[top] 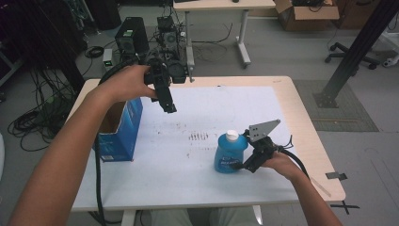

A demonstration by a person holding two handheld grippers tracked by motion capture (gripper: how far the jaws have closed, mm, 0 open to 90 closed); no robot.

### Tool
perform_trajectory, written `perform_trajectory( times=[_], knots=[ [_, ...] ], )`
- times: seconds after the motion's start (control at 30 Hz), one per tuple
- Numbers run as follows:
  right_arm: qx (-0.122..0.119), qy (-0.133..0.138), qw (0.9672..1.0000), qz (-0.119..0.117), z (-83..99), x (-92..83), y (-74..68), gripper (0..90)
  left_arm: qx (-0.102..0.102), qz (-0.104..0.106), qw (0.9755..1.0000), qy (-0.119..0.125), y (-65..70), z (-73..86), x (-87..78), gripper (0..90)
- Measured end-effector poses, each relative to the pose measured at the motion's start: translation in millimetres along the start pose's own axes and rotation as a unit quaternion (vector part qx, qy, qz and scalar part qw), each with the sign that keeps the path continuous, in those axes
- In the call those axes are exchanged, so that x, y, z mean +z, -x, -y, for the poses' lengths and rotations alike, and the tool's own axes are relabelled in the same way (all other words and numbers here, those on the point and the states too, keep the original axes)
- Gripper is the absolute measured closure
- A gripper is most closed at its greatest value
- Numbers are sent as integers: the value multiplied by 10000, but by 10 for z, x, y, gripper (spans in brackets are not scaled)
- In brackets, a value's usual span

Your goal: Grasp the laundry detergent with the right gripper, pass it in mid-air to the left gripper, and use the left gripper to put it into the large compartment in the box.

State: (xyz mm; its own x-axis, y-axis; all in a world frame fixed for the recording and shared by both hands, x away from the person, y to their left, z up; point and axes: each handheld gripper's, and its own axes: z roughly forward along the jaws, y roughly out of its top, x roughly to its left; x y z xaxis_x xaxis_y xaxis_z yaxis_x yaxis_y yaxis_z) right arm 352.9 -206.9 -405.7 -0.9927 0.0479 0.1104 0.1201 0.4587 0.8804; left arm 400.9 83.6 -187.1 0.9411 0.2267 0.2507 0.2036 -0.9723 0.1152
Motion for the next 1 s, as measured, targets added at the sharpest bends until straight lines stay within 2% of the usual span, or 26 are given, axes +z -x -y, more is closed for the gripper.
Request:
perform_trajectory(
  times=[0.33, 0.4, 0.77, 1.0],
  knots=[
    [16, 17, 9999, -152, -3, -7, 18, 194, -6, -2, 10000, 15, -3, -6, 8, 63],
    [-10, 34, 9998, -170, -6, -14, 25, 242, -8, -7, 10000, 6, -3, -4, 6, 63],
    [-39, 37, 9999, -165, -5, -22, 36, 288, -9, -20, 10000, 13, 0, -1, 7, 65],
    [-70, 62, 9997, -217, 3, -31, 51, 354, -7, -21, 10000, 19, -7, -4, 3, 65]
  ],
)
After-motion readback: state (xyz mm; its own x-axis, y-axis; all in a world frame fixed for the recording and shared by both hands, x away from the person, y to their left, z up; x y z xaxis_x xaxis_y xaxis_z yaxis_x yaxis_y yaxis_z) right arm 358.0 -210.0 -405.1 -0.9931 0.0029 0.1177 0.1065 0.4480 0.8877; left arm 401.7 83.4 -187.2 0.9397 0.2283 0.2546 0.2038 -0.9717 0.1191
